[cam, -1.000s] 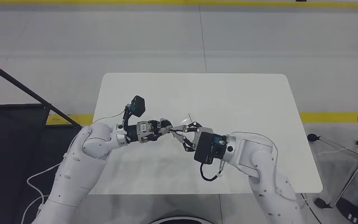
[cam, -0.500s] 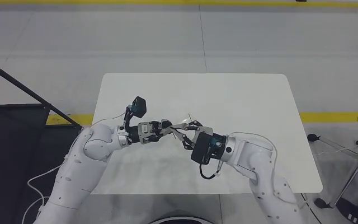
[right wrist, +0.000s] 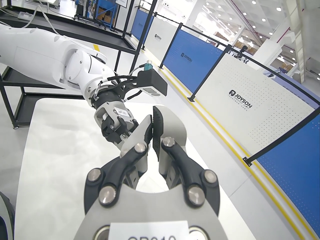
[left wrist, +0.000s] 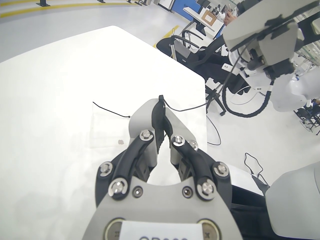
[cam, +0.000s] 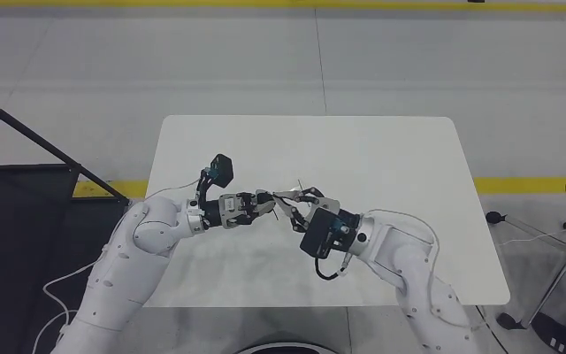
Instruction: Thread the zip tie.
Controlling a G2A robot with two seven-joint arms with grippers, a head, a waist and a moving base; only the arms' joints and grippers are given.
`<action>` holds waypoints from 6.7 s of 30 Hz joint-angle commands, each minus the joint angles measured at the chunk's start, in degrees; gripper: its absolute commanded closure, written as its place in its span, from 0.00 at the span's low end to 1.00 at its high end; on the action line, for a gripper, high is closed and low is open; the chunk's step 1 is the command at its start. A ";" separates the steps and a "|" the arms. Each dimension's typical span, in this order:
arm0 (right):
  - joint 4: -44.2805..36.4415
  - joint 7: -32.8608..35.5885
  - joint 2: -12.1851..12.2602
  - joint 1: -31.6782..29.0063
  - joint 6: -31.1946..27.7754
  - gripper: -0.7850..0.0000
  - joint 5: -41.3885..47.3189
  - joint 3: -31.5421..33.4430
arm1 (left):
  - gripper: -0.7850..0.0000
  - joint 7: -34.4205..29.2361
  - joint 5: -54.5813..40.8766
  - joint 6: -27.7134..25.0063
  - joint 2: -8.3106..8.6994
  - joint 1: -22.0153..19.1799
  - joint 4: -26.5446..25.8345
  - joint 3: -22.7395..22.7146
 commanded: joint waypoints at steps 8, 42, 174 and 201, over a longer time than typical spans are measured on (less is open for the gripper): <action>-1.01 -0.75 0.40 -0.93 2.80 1.00 -1.83 0.22 | 1.00 0.22 0.08 0.02 0.44 -0.16 -0.09 0.47; -3.94 -3.60 1.82 -3.63 9.86 1.00 -10.94 -0.09 | 1.00 -3.72 -4.05 0.61 2.23 -1.67 -0.26 3.15; -3.98 -4.95 5.57 -1.68 4.57 1.00 -12.28 -3.93 | 1.00 -0.07 -4.47 2.12 5.21 -4.14 0.81 7.85; -2.86 -4.12 6.49 0.59 -4.63 1.00 -8.48 -4.58 | 1.00 0.53 -4.16 1.76 5.61 -4.14 0.50 8.26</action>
